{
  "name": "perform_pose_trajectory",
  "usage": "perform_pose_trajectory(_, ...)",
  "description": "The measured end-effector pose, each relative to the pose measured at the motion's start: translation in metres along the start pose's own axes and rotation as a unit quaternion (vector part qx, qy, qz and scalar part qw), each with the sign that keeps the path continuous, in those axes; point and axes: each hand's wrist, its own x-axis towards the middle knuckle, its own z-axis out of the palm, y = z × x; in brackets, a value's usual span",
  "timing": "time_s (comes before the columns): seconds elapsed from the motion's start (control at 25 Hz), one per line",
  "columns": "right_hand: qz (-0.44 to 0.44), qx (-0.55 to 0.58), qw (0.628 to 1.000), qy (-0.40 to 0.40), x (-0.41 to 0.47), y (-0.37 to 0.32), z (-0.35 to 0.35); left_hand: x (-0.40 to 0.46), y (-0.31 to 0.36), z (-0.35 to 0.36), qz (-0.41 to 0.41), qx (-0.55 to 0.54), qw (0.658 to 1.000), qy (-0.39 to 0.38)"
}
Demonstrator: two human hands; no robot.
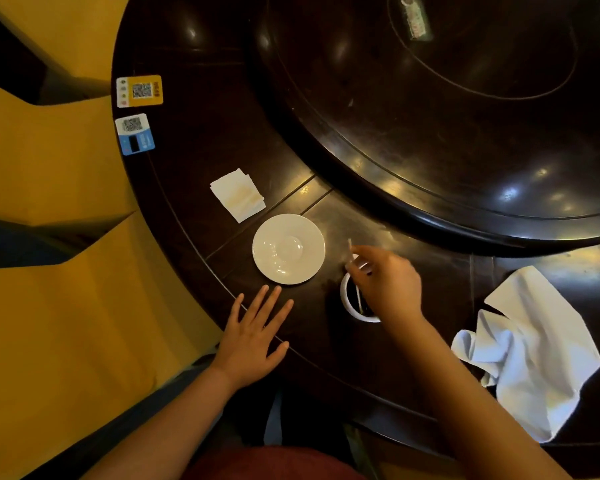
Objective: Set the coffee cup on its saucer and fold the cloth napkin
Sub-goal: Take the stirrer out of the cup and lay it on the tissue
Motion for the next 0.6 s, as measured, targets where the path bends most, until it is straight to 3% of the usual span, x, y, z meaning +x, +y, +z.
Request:
perform_pose_trajectory(0.16, 0.037, 0.086, 0.995, -0.02, 0.024, 0.001, -0.021, 0.001, -0.006, -0.002, 0.015, -0.014, 1.0, 0.007)
perform_pose_trajectory(0.32, -0.011, 0.142, 0.989, -0.044, 0.051, -0.017, -0.023, 0.003, -0.01, -0.004, 0.029, -0.014, 0.999, 0.003)
perform_pose_trajectory(0.48, -0.161, 0.095, 0.981, -0.052, 0.088, -0.047, 0.006, 0.002, -0.01, -0.001, 0.027, -0.011, 1.0, 0.005)
perform_pose_trajectory(0.6, -0.33, 0.018, 0.942, -0.063, 0.117, -0.081, 0.035, 0.003, -0.011, 0.002, 0.024, -0.014, 1.0, 0.011)
